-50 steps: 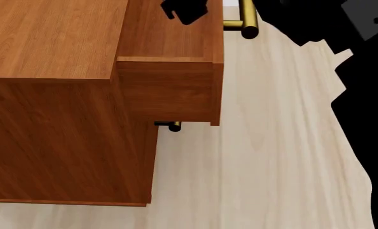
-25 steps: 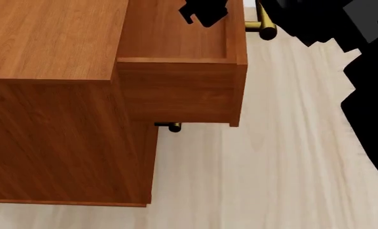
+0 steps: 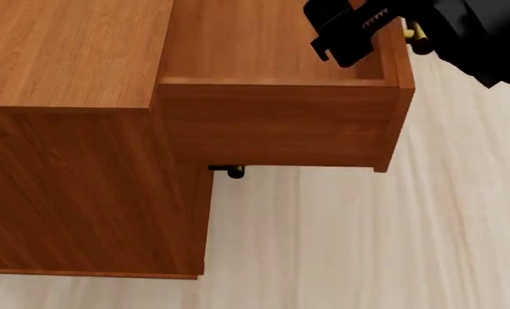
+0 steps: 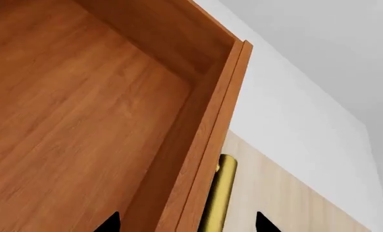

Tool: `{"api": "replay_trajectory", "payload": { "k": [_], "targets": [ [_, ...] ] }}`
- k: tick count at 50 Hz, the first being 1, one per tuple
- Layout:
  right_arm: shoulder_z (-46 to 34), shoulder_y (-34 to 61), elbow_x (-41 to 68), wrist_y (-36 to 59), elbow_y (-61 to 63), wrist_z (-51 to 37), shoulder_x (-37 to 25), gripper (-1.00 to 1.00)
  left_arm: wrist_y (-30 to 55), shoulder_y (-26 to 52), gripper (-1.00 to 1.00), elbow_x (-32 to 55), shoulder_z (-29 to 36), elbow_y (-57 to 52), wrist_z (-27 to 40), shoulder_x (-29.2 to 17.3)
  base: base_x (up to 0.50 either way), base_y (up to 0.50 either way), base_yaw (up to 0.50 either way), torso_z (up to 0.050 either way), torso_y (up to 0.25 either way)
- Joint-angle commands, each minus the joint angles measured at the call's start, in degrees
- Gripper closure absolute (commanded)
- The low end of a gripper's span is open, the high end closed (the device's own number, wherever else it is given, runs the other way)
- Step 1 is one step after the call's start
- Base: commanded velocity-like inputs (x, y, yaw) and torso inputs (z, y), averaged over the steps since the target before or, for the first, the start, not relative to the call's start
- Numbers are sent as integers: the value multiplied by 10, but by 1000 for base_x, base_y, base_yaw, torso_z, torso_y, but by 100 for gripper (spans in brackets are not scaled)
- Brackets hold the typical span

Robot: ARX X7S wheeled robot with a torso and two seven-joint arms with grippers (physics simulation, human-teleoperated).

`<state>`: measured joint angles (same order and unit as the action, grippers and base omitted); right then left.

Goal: Close the bottom drawer of the cabinet and open the top drawer.

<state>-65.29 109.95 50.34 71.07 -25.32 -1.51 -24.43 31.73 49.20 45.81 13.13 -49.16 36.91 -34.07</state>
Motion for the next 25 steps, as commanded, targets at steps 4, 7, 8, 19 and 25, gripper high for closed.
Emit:
{"api": "replay_trajectory", "payload": {
  "k": [4, 7, 8, 19, 25],
  "targets": [
    [-6, -13, 28, 39, 41, -20, -54, -100, -6, -3, -100, -6, 6, 2, -3, 1, 0, 0, -1, 0, 0],
    [-6, -11, 29, 43, 44, -21, -61, -100, -6, -2, -100, -5, 6, 2, -2, 1, 0, 0, -1, 0, 0],
    [-7, -9, 28, 46, 45, -23, -64, -100, -5, -2, -100, -4, 6, 2, -1, 1, 0, 0, 0, 0, 0],
    [-23, 0, 16, 54, 43, -22, -82, -100, -4, 0, -100, -2, 7, 0, 2, 0, 0, 0, -1, 0, 0],
    [-23, 10, 14, 63, 43, -27, -96, -100, -5, 1, -100, -1, 8, 0, 3, 1, -2, -1, -2, 0, 0]
  ]
}}
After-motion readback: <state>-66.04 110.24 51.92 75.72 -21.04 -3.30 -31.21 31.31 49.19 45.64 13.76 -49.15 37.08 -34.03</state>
